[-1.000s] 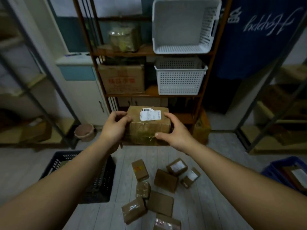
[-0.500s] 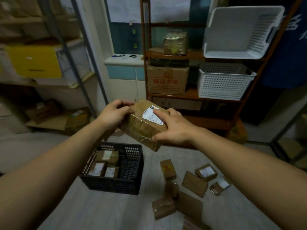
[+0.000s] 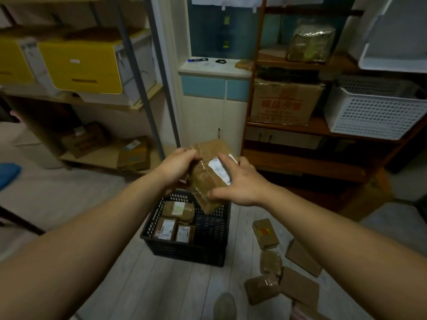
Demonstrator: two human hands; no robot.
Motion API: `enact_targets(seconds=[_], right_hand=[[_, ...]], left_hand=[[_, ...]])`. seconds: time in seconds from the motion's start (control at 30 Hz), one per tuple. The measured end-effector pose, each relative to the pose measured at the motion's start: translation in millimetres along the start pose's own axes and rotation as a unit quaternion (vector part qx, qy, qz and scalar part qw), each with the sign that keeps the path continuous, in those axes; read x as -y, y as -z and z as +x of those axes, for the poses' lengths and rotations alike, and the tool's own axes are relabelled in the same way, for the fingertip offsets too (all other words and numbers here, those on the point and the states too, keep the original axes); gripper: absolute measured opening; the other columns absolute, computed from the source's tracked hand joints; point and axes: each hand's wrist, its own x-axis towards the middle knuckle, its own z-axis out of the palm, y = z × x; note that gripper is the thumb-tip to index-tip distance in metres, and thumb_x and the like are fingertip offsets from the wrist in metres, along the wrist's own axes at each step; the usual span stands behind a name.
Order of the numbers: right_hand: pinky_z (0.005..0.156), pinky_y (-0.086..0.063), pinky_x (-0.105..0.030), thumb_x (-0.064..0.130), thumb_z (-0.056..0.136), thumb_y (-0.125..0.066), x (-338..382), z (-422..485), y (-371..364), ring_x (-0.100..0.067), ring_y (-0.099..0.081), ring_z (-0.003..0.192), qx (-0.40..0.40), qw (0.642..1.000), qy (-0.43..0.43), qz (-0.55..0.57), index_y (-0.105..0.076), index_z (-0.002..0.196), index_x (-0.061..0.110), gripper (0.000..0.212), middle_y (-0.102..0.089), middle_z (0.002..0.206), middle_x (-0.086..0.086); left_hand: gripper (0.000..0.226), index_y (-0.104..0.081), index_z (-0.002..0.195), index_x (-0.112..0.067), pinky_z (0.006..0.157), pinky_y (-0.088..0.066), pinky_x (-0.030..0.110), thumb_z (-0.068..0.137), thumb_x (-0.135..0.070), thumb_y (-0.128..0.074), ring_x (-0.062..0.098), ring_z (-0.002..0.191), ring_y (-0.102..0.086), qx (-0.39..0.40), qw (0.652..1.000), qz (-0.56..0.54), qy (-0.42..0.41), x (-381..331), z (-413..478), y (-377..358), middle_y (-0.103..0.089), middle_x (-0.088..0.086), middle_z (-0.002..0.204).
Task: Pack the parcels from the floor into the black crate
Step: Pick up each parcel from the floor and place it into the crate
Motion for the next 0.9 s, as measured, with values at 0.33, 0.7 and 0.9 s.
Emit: enact_targets(seconds=[0.33,0.7,0.9], right_hand=[[0.107,-0.033,-0.045,0.064,0.067,-0.066,-8.1,174.3,-62.0,-0.033,-0.022,0.136,0.012,0.998,-0.069,0.001,-0.01,0.147,0.041,0.101,-0.014,0.152,-0.009],[0.11,-0.028,-0.044,0.067,0.072,-0.063,-32.4,280.8,-204.9,-0.034,-0.02,0.137,0.101,0.978,-0.173,0.05,-0.006,0.149,0.037,0.1,-0.01,0.152,-0.011],[0.11,-0.032,-0.046,0.068,0.063,-0.064,-52.4,337.9,-338.6,-0.037,-0.023,0.135,0.077,0.954,-0.276,0.084,-0.011,0.146,0.04,0.103,-0.013,0.151,-0.015]], left_hand=[[0.06,-0.028,0.147,-0.024,0.095,-0.033,0.032,0.094,-0.045,-0.047,0.023,0.132,-0.039,-0.004,0.98,0.196,0.04,40.2,150.1,80.4,-0.041,0.004,0.146],[0.071,-0.008,0.151,-0.023,0.116,-0.017,0.04,0.095,-0.044,-0.046,0.033,0.143,-0.015,0.167,0.781,0.6,0.045,207.4,304.1,143.5,-0.01,0.012,0.158],[0.082,-0.012,0.15,-0.029,0.114,-0.025,0.047,0.085,-0.048,-0.059,0.034,0.138,-0.019,0.228,0.78,0.582,0.019,365.1,384.8,166.8,-0.016,0.005,0.154]])
